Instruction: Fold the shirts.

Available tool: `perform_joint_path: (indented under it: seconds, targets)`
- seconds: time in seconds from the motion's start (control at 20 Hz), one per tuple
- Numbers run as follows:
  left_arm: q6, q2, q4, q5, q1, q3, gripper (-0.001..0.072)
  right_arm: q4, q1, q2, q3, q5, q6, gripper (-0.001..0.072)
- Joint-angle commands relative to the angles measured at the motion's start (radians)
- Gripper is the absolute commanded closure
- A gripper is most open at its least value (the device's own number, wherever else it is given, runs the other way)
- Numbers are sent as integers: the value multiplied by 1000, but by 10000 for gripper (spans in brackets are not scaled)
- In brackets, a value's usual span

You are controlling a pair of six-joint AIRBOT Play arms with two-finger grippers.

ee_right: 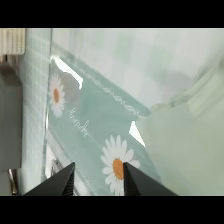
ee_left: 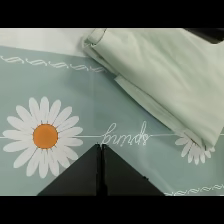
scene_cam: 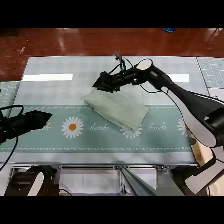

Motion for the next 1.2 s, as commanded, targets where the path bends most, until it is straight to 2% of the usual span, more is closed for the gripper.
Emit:
perform_joint_path:
  seconds: [0.0,0.05,0.15,0.25,0.3,0.4,0.5,0.55,0.65,0.7,0.9,1.0,1.15]
  targets:
    - [16,-36,-7,23,1,-42,689,-97,-102,91,28,217,43,339]
    - [17,-41,-7,23,1,-42,689,-238,-143,175,27,256,82,339]
    - [17,-40,-6,23,1,-42,689,-649,-186,378,-31,274,224,339]
    - [17,-40,-6,35,1,-43,689,-1046,-184,620,-240,180,468,339]
    - [17,-41,-6,45,1,-43,689,-1147,-184,744,-396,102,597,339]
    - [17,-41,-7,61,1,-43,689,-1176,-184,956,-720,-73,794,339]
    - [17,-43,-7,60,1,-43,689,-1035,-184,1078,-990,-256,881,339]
    - [16,-43,-7,60,1,-43,689,-912,-184,1093,-1082,-330,874,339]
    - [17,-43,-7,60,1,-43,689,-657,-181,1072,-1209,-453,755,339]
    - [16,-45,-7,60,1,-43,689,-564,-181,1040,-1233,-472,677,339]
    - [16,-53,-8,56,1,-43,689,-317,-181,877,-1233,-522,440,339]
    - [16,-54,-8,56,1,-43,689,-126,-181,793,-1225,-538,261,339]
    - [16,-54,-8,56,1,-43,689,89,-181,639,-1150,-483,24,339]
